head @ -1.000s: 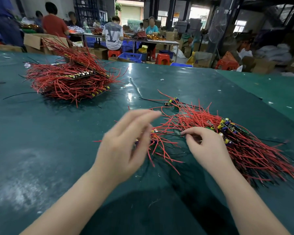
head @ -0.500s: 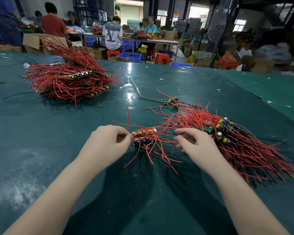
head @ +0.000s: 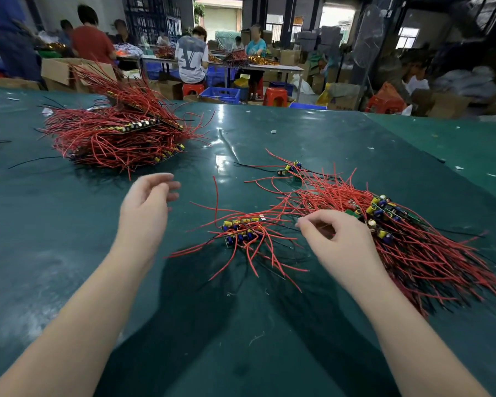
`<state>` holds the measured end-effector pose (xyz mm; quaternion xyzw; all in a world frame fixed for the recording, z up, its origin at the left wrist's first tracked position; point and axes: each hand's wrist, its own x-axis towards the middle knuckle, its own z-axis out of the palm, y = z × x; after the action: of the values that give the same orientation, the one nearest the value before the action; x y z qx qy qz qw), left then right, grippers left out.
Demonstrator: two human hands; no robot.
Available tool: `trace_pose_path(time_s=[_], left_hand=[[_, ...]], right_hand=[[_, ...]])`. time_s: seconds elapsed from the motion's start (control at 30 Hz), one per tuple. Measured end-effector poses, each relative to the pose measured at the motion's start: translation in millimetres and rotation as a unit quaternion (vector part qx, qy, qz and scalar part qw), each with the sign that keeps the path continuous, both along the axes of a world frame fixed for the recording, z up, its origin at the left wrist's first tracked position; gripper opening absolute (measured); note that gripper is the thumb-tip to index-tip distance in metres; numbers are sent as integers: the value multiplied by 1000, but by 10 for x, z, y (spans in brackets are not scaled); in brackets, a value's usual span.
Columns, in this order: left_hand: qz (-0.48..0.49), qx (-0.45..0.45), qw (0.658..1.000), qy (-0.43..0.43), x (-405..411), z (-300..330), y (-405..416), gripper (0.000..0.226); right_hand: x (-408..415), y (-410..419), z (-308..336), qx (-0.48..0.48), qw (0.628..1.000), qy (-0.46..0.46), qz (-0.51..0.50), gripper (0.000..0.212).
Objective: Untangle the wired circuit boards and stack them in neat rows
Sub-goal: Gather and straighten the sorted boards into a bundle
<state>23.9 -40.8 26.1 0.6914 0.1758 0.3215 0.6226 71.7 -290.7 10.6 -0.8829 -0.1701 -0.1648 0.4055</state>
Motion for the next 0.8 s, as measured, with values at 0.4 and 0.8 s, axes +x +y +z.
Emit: trace_pose_path(time_s=[0.4,0.8], left_hand=[[-308,107,925,195,-14,-127,-18,41],[-182,315,920,141,-40,-180,-127,13]], right_hand=[[6,-45,26,7,993,111,35,20],[33,-49,5,46,994,102,21,21]])
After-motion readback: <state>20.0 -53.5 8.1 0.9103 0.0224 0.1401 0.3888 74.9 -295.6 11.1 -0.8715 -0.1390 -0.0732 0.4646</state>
